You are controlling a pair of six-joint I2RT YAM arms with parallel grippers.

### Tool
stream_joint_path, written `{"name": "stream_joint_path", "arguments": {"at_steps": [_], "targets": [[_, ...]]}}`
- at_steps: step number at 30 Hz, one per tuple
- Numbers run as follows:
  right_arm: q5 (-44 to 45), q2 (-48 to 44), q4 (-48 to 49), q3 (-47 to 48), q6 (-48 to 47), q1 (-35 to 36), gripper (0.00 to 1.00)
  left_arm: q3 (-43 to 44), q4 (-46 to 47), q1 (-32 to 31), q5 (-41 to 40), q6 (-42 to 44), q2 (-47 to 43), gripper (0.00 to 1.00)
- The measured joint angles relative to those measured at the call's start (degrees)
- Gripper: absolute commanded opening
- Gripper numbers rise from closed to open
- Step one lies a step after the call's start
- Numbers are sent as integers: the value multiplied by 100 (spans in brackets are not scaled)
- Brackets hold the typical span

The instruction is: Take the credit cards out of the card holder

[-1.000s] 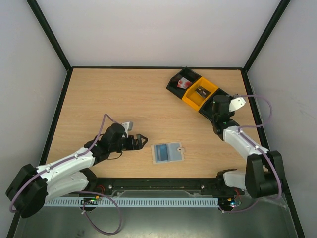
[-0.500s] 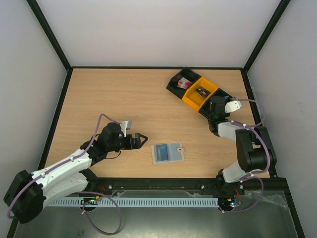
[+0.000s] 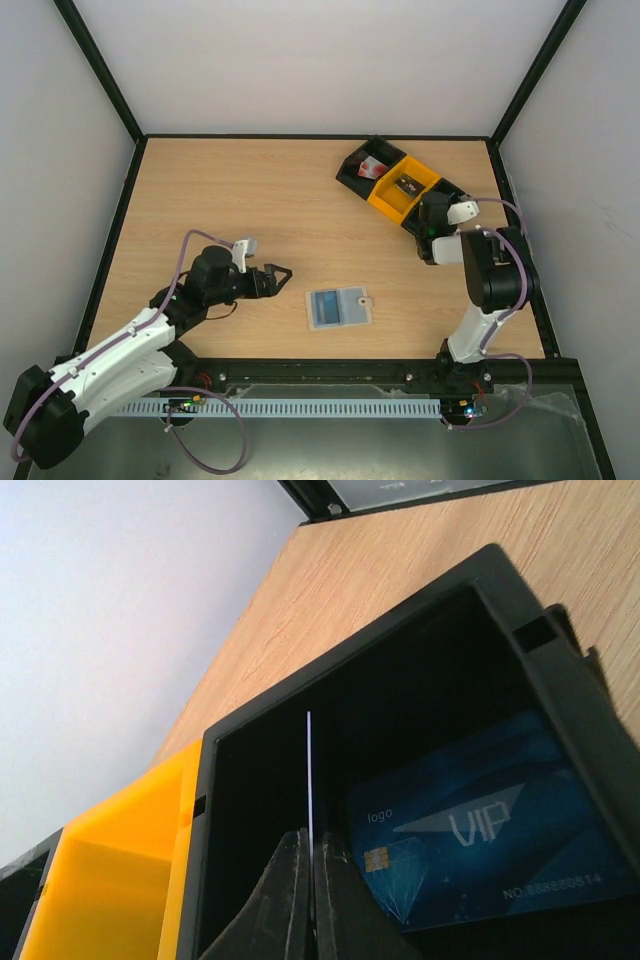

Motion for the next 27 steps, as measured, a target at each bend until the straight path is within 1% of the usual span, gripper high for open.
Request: {"name": "stream_joint_path", "arguments": {"at_steps": [2,7,12,14,19,27], "targets": [[-28,133,96,63,2,0,4,0,-52,44,7,2,-81,100],[-127,376,179,208,9,0,18,-4,-223,114,-4,17,-256,100],[-116,374,0,280,33,0,27,-4,-339,173,-9,63,-293,100],[-114,354,-269,413,31,-2,31,-7,-413,179,-11,74,-302,100],[-144,144,-918,748,-79,0,34,-7,-522,181,-13,52,-354,100],[-33,142,-2896,2155,-201,-2,38,-7,-640,181,-13,-55,-476,100]]}}
